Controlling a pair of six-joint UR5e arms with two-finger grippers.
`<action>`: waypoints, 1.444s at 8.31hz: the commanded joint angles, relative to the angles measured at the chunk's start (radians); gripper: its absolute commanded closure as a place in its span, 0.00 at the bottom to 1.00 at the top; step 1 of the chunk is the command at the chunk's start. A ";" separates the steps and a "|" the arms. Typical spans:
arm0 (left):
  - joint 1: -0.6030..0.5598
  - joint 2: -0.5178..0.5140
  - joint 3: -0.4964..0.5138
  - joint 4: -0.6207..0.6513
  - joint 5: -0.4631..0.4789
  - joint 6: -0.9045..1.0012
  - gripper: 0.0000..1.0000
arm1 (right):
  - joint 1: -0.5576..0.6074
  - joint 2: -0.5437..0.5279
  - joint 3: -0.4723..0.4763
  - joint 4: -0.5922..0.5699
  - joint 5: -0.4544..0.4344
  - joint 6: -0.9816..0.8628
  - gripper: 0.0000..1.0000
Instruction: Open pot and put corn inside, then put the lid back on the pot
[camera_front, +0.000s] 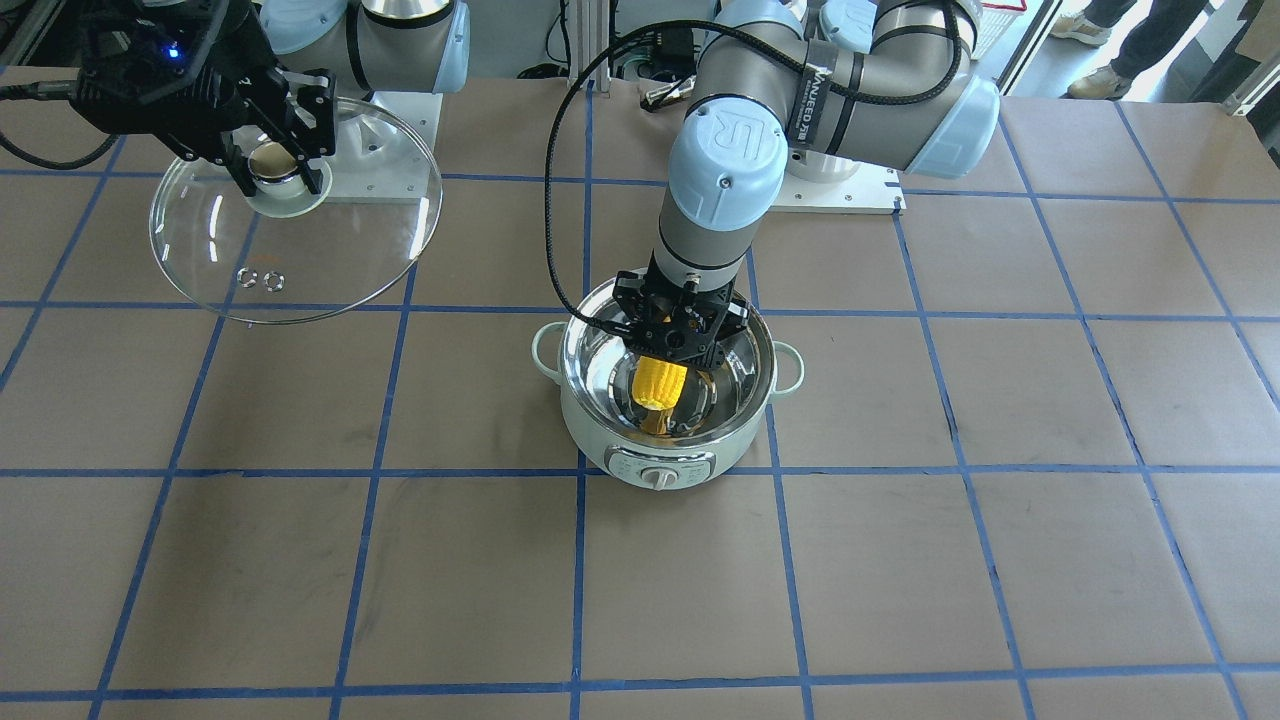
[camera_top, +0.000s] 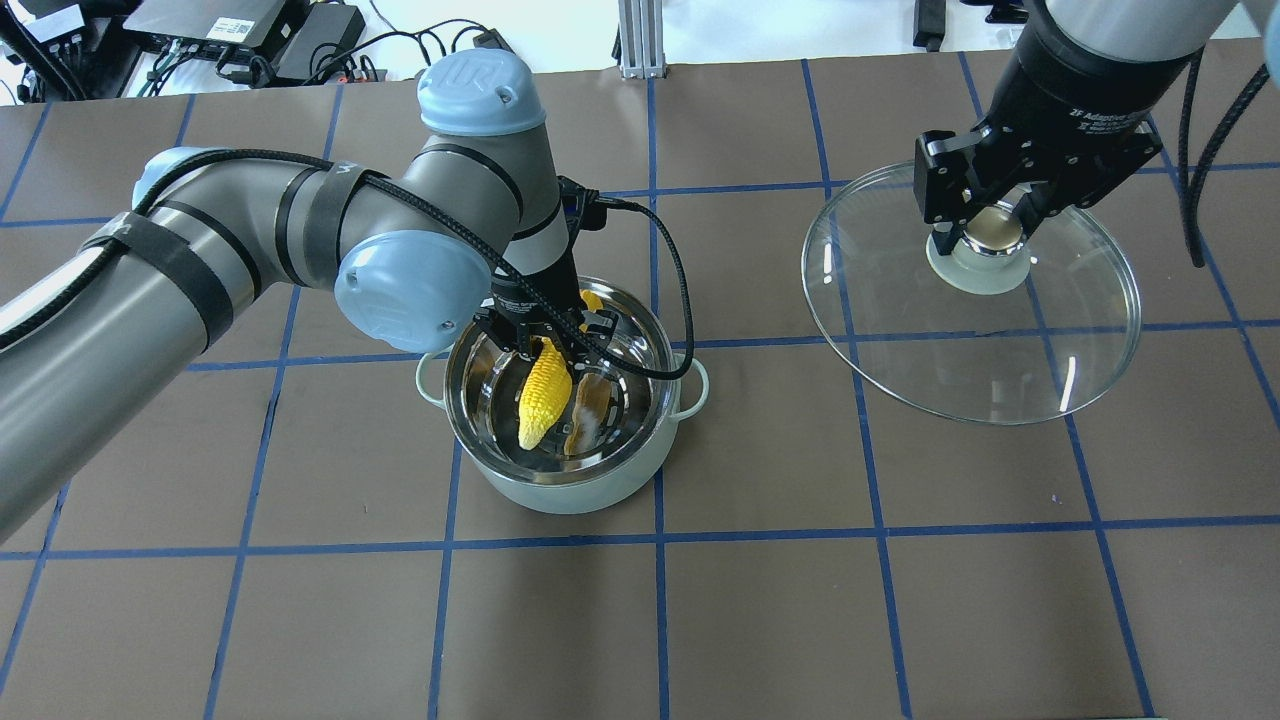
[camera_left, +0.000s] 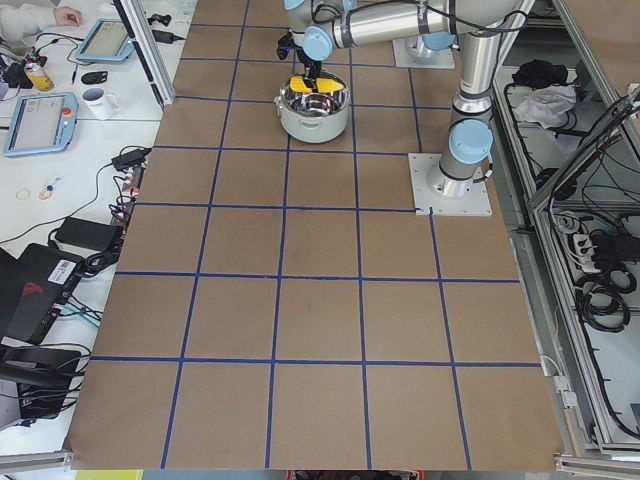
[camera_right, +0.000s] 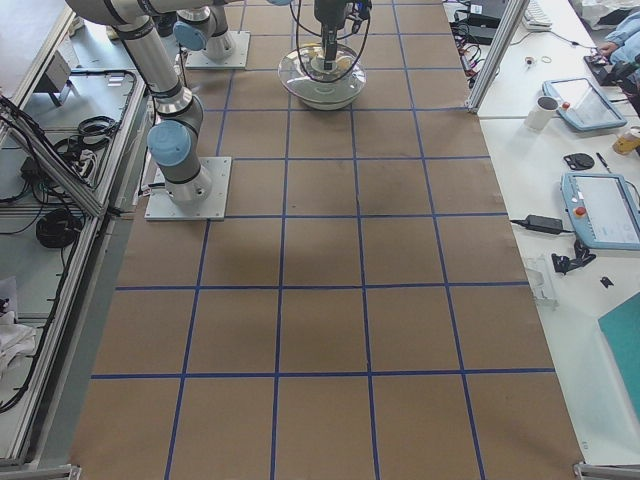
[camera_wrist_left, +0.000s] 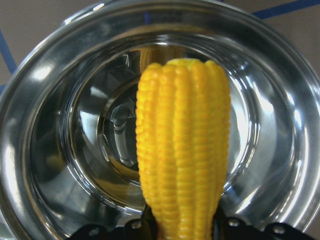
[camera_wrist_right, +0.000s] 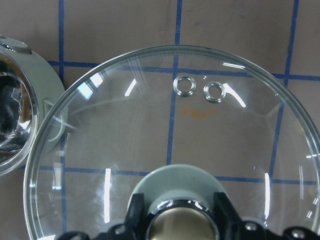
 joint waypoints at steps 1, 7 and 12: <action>-0.003 -0.008 0.000 0.006 0.004 -0.002 0.08 | 0.000 -0.001 0.000 0.003 0.002 0.002 0.66; 0.047 0.029 0.106 -0.040 0.113 0.014 0.00 | 0.002 -0.001 0.000 0.001 0.005 0.002 0.67; 0.251 0.048 0.326 -0.248 0.112 0.030 0.00 | 0.044 0.024 -0.024 -0.019 0.000 0.020 0.66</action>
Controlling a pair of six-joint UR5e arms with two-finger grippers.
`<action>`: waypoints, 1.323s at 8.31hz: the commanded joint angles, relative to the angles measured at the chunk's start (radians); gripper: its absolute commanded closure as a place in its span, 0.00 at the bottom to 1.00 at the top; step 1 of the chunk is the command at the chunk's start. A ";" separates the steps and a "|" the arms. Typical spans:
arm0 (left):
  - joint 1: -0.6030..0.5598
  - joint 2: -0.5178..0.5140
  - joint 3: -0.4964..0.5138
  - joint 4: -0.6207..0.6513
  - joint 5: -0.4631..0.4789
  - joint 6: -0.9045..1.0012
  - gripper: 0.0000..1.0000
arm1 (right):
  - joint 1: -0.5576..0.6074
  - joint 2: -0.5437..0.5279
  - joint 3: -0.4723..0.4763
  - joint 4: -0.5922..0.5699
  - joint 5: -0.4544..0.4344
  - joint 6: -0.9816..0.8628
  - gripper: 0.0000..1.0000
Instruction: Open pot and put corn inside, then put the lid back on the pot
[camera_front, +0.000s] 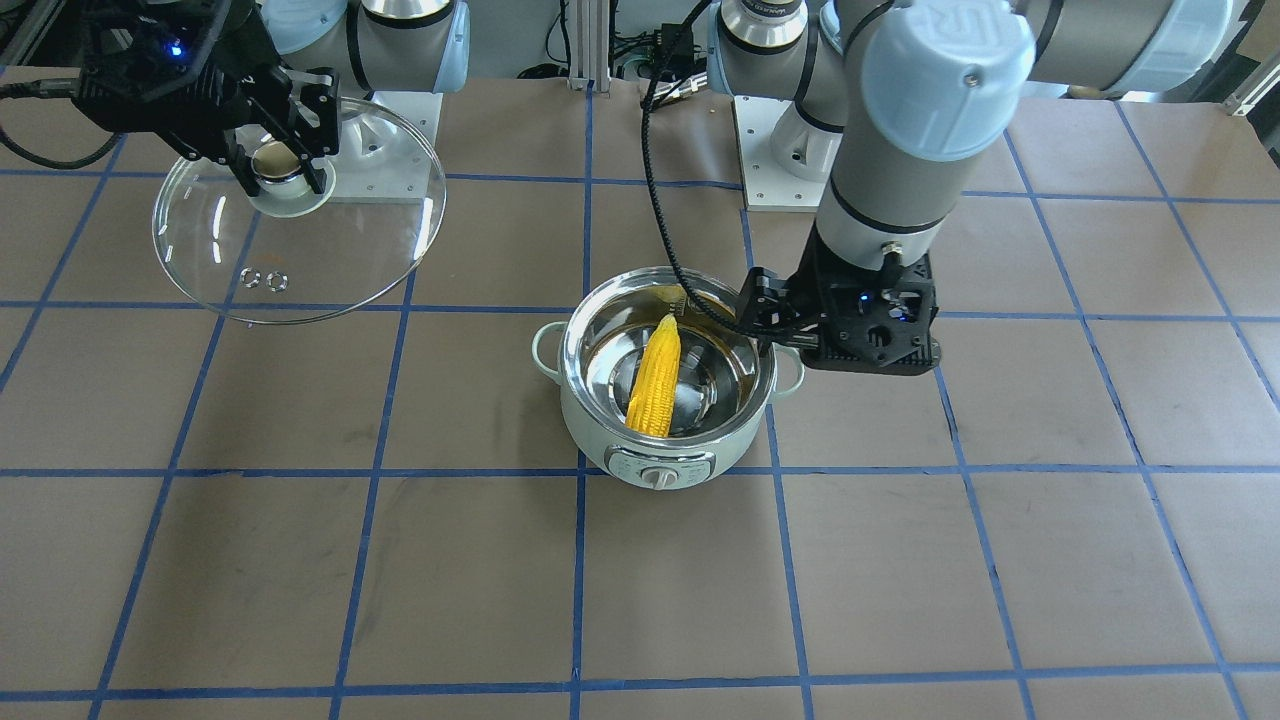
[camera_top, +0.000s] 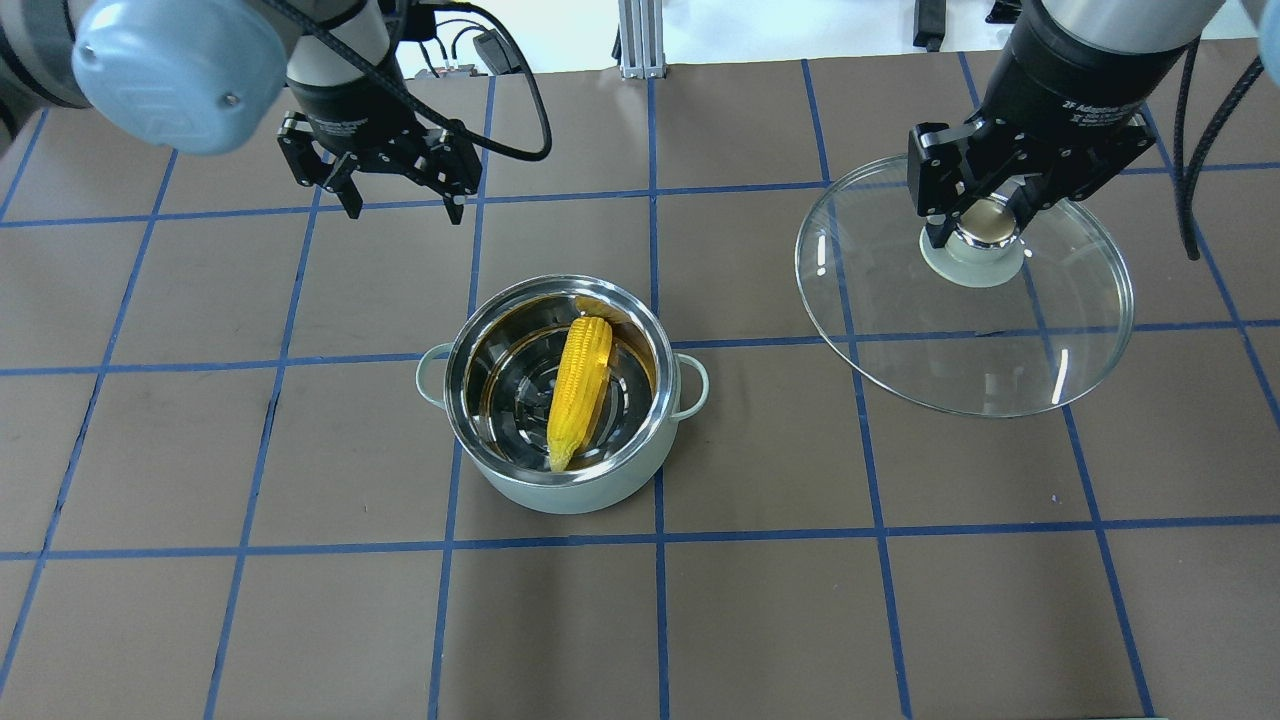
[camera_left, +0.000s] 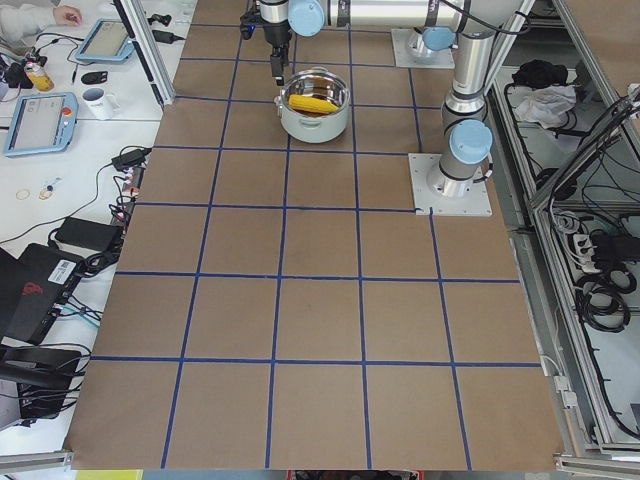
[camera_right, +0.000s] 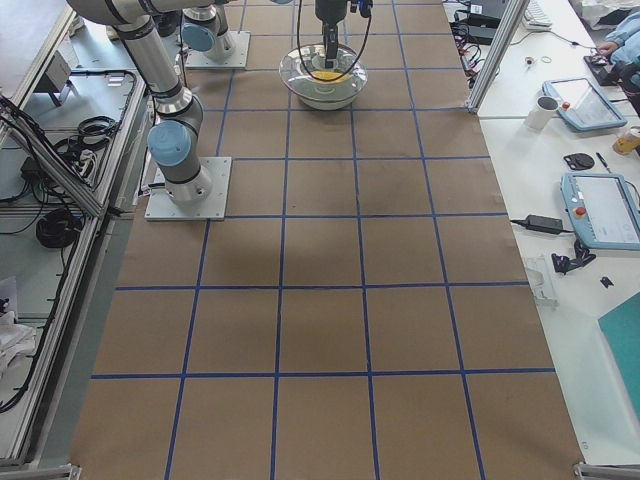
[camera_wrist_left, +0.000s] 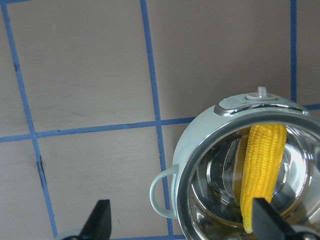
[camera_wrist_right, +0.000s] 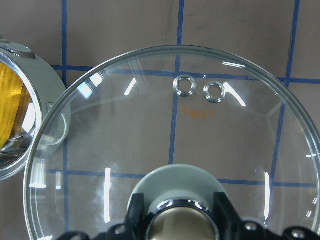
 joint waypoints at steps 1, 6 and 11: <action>0.104 0.045 0.042 -0.059 0.005 0.079 0.00 | 0.078 0.054 -0.033 -0.067 0.002 0.060 0.66; 0.196 0.084 0.039 -0.067 0.014 0.073 0.00 | 0.431 0.289 -0.098 -0.268 0.002 0.501 0.67; 0.181 0.124 0.034 -0.067 -0.028 0.030 0.00 | 0.549 0.446 -0.099 -0.457 -0.001 0.692 0.68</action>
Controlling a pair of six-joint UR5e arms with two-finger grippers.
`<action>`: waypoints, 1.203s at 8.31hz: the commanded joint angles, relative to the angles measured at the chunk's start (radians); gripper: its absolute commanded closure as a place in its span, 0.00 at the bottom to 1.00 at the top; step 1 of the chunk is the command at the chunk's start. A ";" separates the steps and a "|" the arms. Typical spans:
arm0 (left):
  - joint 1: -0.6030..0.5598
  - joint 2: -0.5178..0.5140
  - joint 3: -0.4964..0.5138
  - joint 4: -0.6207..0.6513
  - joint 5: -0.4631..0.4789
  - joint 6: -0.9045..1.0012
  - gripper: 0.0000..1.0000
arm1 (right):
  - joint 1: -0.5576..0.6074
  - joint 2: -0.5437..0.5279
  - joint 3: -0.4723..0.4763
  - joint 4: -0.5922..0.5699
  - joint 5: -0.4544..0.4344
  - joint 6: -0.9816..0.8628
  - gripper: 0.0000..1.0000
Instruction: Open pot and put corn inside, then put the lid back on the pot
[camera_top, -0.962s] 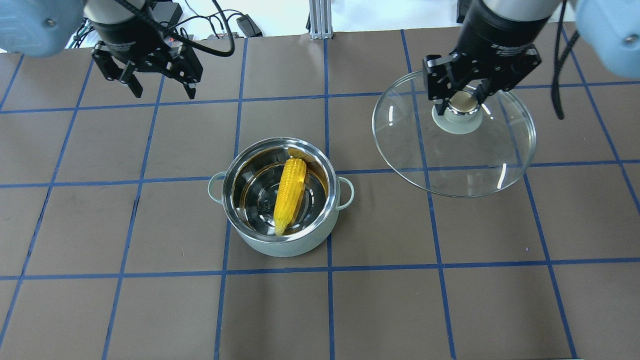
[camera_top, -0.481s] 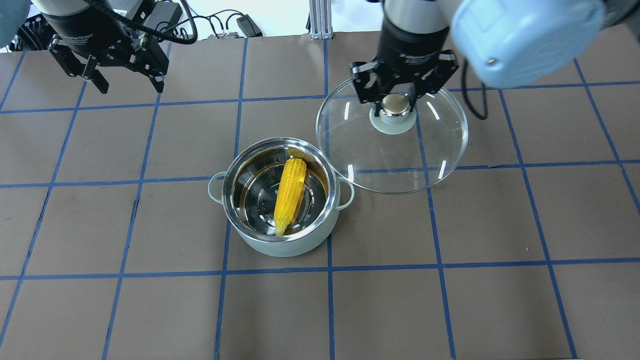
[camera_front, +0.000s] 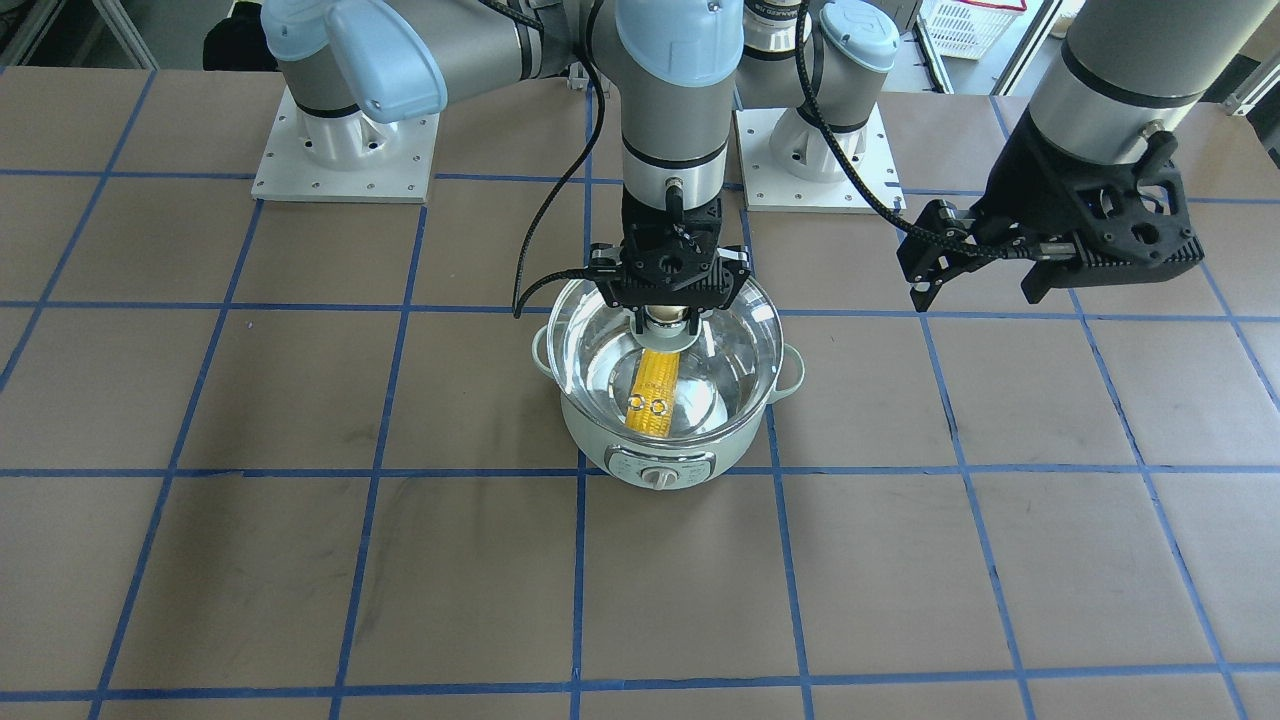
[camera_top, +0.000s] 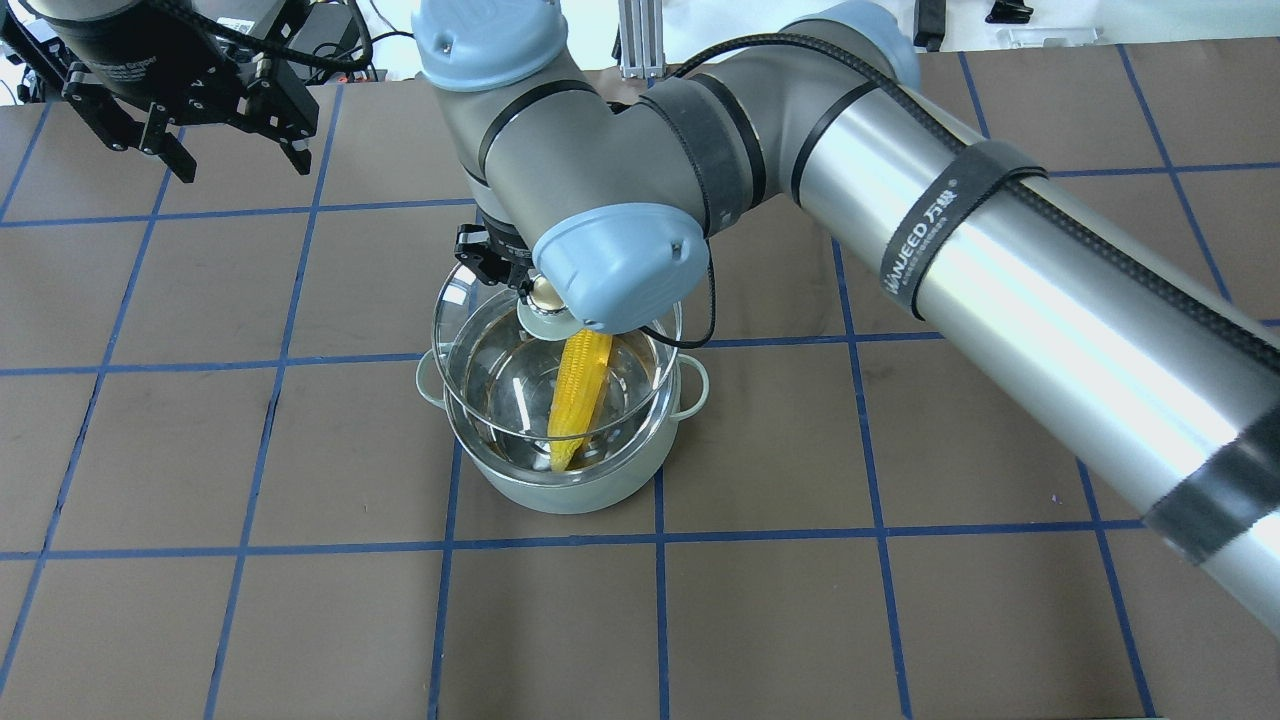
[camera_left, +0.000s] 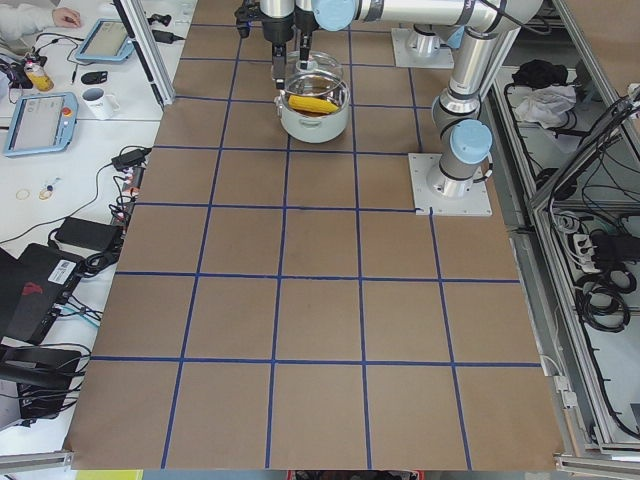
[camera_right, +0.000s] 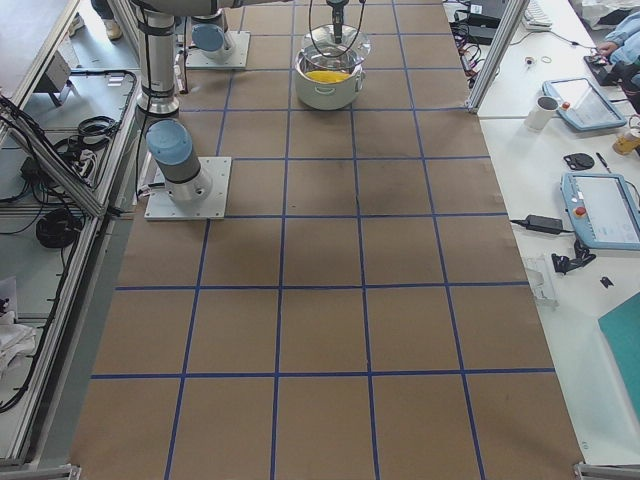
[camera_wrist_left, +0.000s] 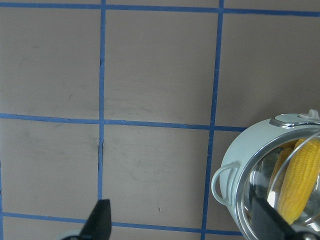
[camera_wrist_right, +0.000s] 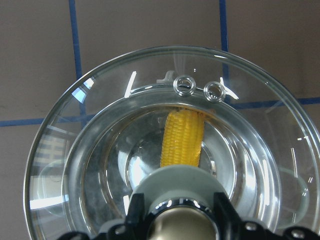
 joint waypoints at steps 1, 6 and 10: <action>-0.004 0.017 -0.001 0.001 -0.065 -0.006 0.00 | 0.019 0.033 0.003 -0.021 -0.004 0.028 0.68; -0.004 0.035 -0.016 0.009 -0.062 -0.004 0.00 | 0.021 0.035 0.033 -0.021 -0.004 0.027 0.69; -0.004 0.041 -0.020 0.006 -0.065 -0.004 0.00 | 0.027 0.049 0.046 -0.035 -0.003 0.044 0.69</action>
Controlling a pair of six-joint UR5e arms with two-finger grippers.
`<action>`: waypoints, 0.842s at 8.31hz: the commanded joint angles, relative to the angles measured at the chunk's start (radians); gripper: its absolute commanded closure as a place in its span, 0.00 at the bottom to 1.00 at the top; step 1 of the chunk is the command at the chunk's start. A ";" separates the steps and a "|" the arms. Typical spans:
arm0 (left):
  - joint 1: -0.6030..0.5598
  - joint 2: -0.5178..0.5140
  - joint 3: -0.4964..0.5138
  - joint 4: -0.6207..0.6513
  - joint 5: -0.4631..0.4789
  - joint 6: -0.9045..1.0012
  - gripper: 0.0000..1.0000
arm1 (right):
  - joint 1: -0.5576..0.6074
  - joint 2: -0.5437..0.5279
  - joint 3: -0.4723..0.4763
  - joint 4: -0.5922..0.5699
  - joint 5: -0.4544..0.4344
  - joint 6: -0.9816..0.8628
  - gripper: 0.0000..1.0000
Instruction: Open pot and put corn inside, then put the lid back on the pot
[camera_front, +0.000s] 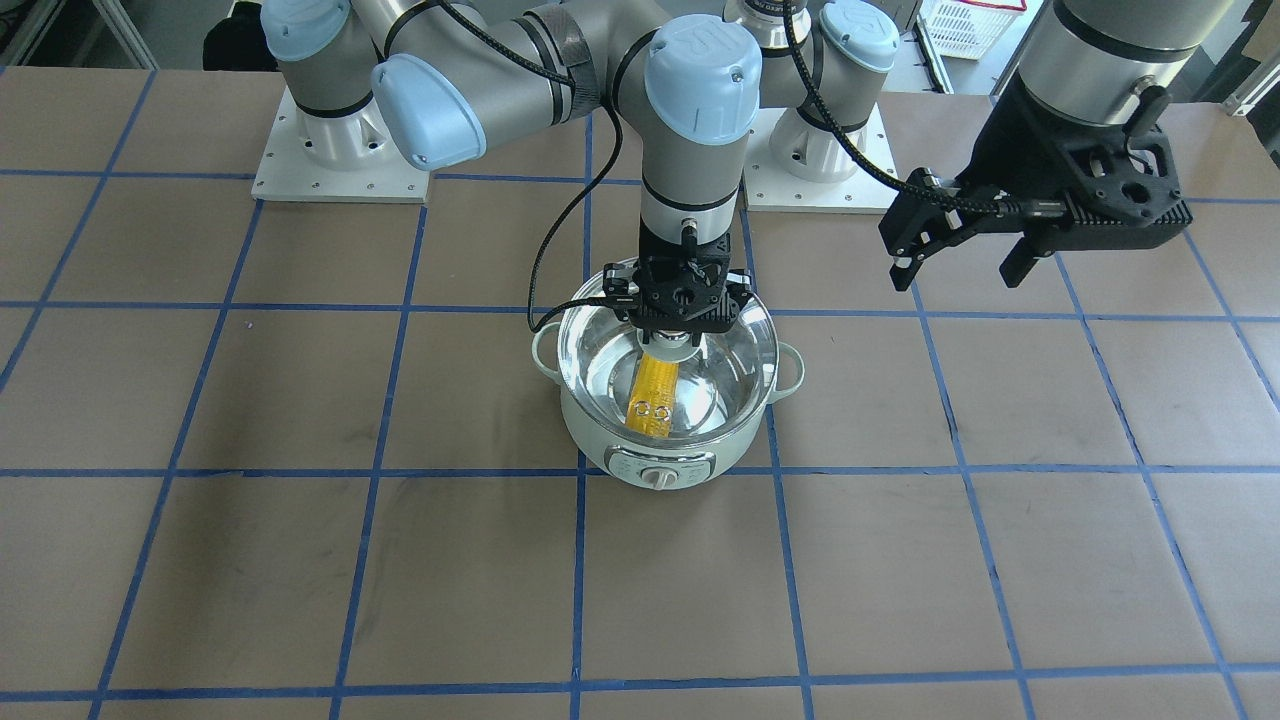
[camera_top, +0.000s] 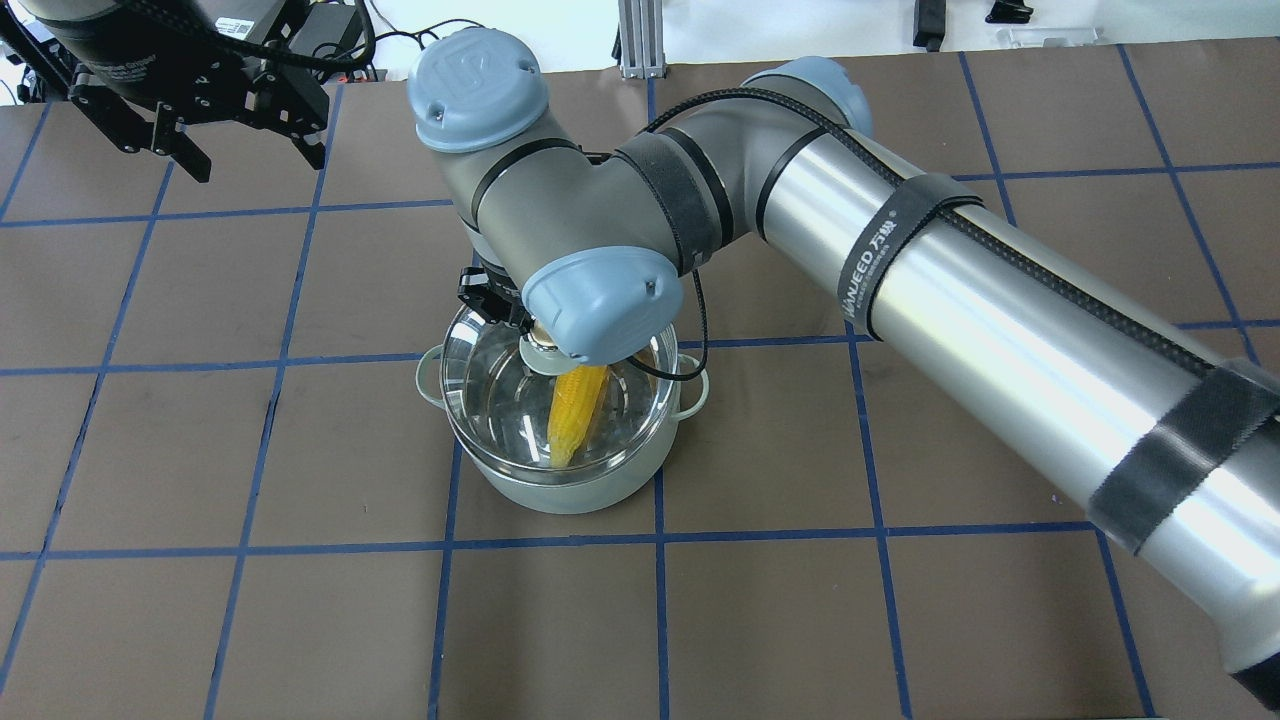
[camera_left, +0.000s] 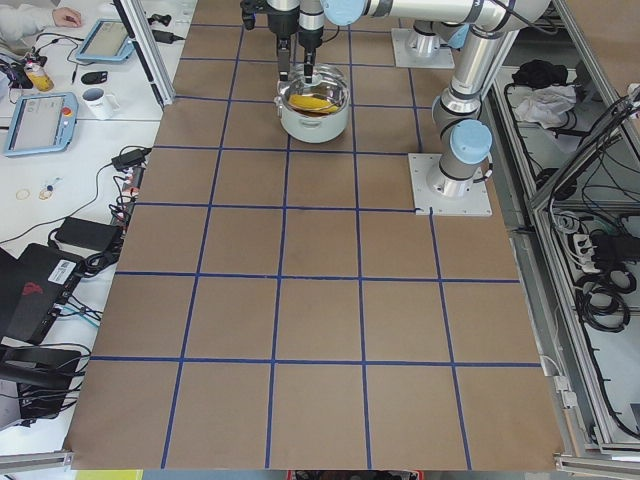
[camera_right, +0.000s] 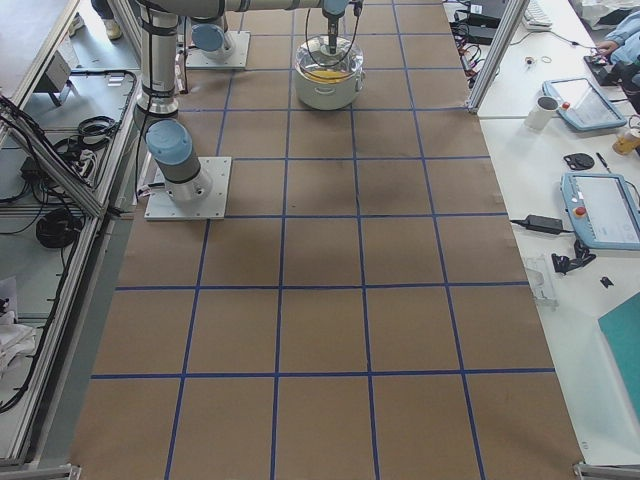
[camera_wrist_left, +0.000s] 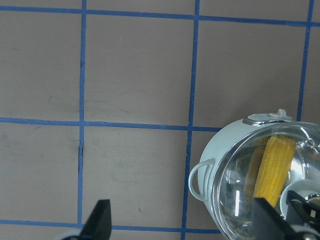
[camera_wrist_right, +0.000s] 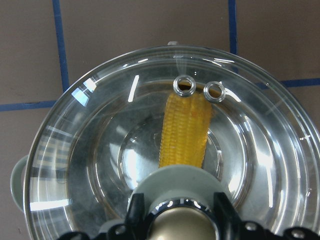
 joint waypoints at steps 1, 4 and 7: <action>0.000 0.007 -0.002 -0.004 0.003 0.000 0.00 | 0.002 0.009 0.004 -0.018 0.001 0.011 0.69; 0.000 0.013 -0.003 -0.012 0.009 0.000 0.00 | 0.008 0.015 0.009 -0.019 0.001 0.008 0.69; 0.000 0.013 -0.003 -0.012 0.003 0.014 0.00 | 0.012 0.020 0.010 -0.019 -0.001 0.005 0.69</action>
